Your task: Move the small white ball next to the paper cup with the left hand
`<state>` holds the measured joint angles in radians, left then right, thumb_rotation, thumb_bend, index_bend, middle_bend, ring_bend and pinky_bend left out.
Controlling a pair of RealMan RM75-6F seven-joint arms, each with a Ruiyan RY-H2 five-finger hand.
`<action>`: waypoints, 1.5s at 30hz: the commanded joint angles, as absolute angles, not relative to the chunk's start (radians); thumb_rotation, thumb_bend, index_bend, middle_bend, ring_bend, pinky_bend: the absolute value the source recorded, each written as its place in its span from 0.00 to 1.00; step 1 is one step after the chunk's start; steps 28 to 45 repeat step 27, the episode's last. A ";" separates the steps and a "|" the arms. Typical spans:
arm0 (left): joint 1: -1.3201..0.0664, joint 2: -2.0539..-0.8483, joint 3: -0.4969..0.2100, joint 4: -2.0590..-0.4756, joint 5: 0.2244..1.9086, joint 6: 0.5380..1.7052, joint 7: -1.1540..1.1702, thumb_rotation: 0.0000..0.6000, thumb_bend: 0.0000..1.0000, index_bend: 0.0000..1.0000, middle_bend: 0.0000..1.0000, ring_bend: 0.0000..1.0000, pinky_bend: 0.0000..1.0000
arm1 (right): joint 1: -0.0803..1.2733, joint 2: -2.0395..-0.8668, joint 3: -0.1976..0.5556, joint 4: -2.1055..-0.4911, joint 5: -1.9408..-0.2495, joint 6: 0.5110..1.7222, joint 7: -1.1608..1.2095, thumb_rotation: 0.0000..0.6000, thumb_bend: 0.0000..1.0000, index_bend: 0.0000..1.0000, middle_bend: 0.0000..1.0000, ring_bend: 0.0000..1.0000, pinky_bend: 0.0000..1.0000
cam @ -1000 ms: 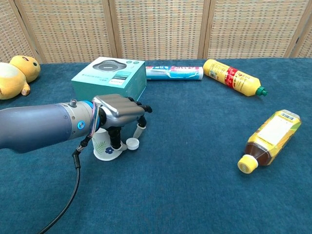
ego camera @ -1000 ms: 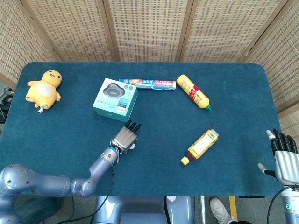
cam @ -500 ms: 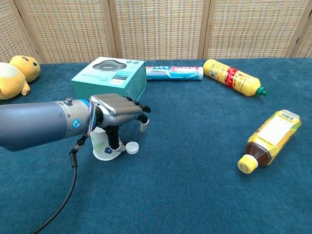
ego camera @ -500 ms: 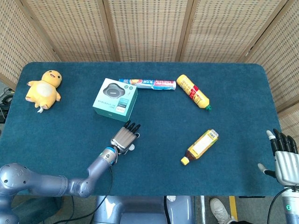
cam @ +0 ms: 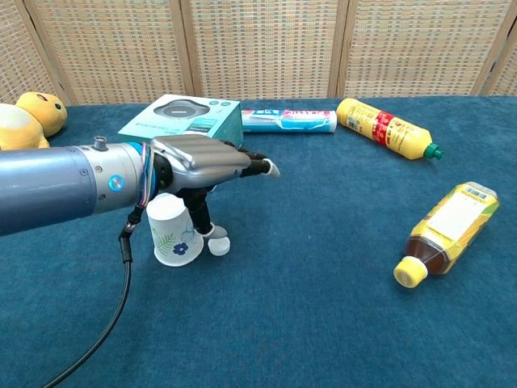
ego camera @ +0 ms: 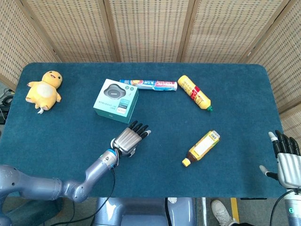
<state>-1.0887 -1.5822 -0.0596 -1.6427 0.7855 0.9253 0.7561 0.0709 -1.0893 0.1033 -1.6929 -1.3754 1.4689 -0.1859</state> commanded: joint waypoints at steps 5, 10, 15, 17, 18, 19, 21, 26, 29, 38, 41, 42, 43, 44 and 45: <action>-1.039 -1.471 -0.105 -1.781 0.919 1.011 0.664 1.00 0.09 0.00 0.00 0.00 0.00 | 0.067 -1.084 0.102 -1.696 -1.381 1.475 -0.178 1.00 0.00 0.02 0.00 0.00 0.00; -0.949 -1.379 -0.091 -1.876 1.035 1.154 0.622 1.00 0.03 0.00 0.00 0.00 0.00 | 0.066 -1.081 0.102 -1.693 -1.377 1.471 -0.168 1.00 0.00 0.02 0.00 0.00 0.00; -0.799 -1.285 -0.034 -1.942 1.119 1.331 0.568 1.00 0.02 0.00 0.00 0.00 0.00 | 0.063 -1.076 0.102 -1.693 -1.381 1.475 -0.155 1.00 0.00 0.02 0.00 0.00 0.00; -0.724 -1.250 -0.005 -1.943 1.164 1.412 0.514 1.00 0.02 0.00 0.00 0.00 0.00 | 0.061 -1.073 0.102 -1.695 -1.386 1.479 -0.151 1.00 0.00 0.02 0.00 0.00 0.00; -0.679 -1.231 0.014 -1.934 1.180 1.456 0.480 1.00 0.02 0.00 0.00 0.00 0.00 | 0.061 -1.072 0.102 -1.697 -1.389 1.481 -0.149 1.00 0.00 0.02 0.00 0.00 0.00; -0.627 -1.210 0.039 -1.919 1.196 1.501 0.437 1.00 0.02 0.00 0.00 0.00 0.00 | 0.060 -1.070 0.101 -1.699 -1.392 1.483 -0.147 1.00 0.00 0.02 0.00 0.00 0.00; -0.532 -1.176 0.087 -1.864 1.233 1.571 0.332 1.00 0.02 0.00 0.00 0.00 0.00 | 0.059 -1.066 0.099 -1.702 -1.398 1.485 -0.144 1.00 0.00 0.02 0.00 0.00 0.00; -0.393 -1.141 0.129 -1.731 1.266 1.628 0.118 1.00 0.02 0.00 0.00 0.00 0.00 | 0.056 -1.056 0.102 -1.709 -1.404 1.493 -0.133 1.00 0.00 0.02 0.00 0.00 0.00; -0.373 -1.135 0.133 -1.711 1.268 1.629 0.084 1.00 0.02 0.00 0.00 0.00 0.00 | 0.055 -1.054 0.102 -1.710 -1.405 1.495 -0.132 1.00 0.00 0.02 0.00 0.00 0.00; -0.373 -1.135 0.133 -1.711 1.268 1.629 0.084 1.00 0.02 0.00 0.00 0.00 0.00 | 0.055 -1.054 0.102 -1.710 -1.405 1.495 -0.132 1.00 0.00 0.02 0.00 0.00 0.00; -0.373 -1.135 0.133 -1.711 1.268 1.629 0.084 1.00 0.02 0.00 0.00 0.00 0.00 | 0.055 -1.054 0.102 -1.710 -1.405 1.495 -0.132 1.00 0.00 0.02 0.00 0.00 0.00; -0.373 -1.135 0.133 -1.711 1.268 1.629 0.084 1.00 0.02 0.00 0.00 0.00 0.00 | 0.055 -1.054 0.102 -1.710 -1.405 1.495 -0.132 1.00 0.00 0.02 0.00 0.00 0.00; -0.373 -1.135 0.133 -1.711 1.268 1.629 0.084 1.00 0.02 0.00 0.00 0.00 0.00 | 0.055 -1.054 0.102 -1.710 -1.405 1.495 -0.132 1.00 0.00 0.02 0.00 0.00 0.00; -0.373 -1.135 0.133 -1.711 1.268 1.629 0.084 1.00 0.02 0.00 0.00 0.00 0.00 | 0.055 -1.054 0.102 -1.710 -1.405 1.495 -0.132 1.00 0.00 0.02 0.00 0.00 0.00; -0.373 -1.135 0.133 -1.711 1.268 1.629 0.084 1.00 0.02 0.00 0.00 0.00 0.00 | 0.055 -1.054 0.102 -1.710 -1.405 1.495 -0.132 1.00 0.00 0.02 0.00 0.00 0.00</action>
